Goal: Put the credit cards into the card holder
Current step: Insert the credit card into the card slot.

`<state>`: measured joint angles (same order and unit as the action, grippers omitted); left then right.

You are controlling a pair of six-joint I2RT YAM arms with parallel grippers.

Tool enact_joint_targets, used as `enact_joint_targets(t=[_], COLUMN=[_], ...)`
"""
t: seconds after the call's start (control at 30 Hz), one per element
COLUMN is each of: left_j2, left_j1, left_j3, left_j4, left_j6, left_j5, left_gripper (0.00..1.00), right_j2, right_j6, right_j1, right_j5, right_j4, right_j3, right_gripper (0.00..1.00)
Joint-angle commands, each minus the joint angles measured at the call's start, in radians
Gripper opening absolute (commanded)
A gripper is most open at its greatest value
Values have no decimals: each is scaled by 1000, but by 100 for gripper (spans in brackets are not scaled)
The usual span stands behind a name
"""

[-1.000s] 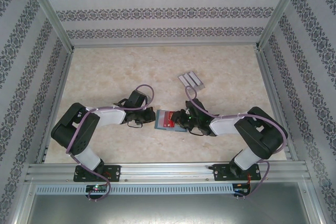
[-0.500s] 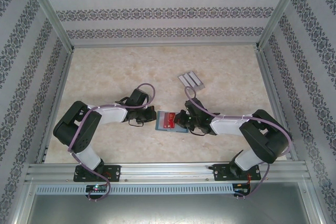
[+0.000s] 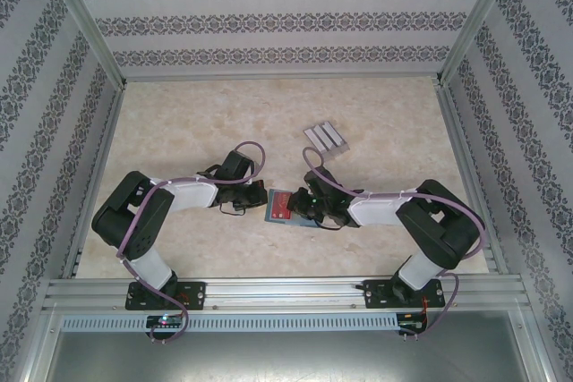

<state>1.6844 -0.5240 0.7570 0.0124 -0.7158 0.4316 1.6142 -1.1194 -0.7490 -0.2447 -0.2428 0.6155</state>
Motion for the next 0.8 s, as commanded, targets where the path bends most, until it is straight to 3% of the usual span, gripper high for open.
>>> enact_joint_targets(t=[0.0,0.23,0.43,0.77], left_j2=[61,55,51,54], left_j1=[-25,-25,-25,-25], left_j3=[-11,-9,-7,-11], left_j4=[49,59,62,58], left_j6=[-13,-10,-4,-6], left_j5=[-52,-59,-68,-73], left_gripper=[2,2,2,3], right_j2=[-3,-181,-334,-313], right_j6=[25,159,179,148], right_j1=[-14,-4,-22,-26], right_j5=[38,148,239,185], right_j4=[43,281,338,237], right_j3=[30,13,-86,-122], right_gripper=[24,38,52,52])
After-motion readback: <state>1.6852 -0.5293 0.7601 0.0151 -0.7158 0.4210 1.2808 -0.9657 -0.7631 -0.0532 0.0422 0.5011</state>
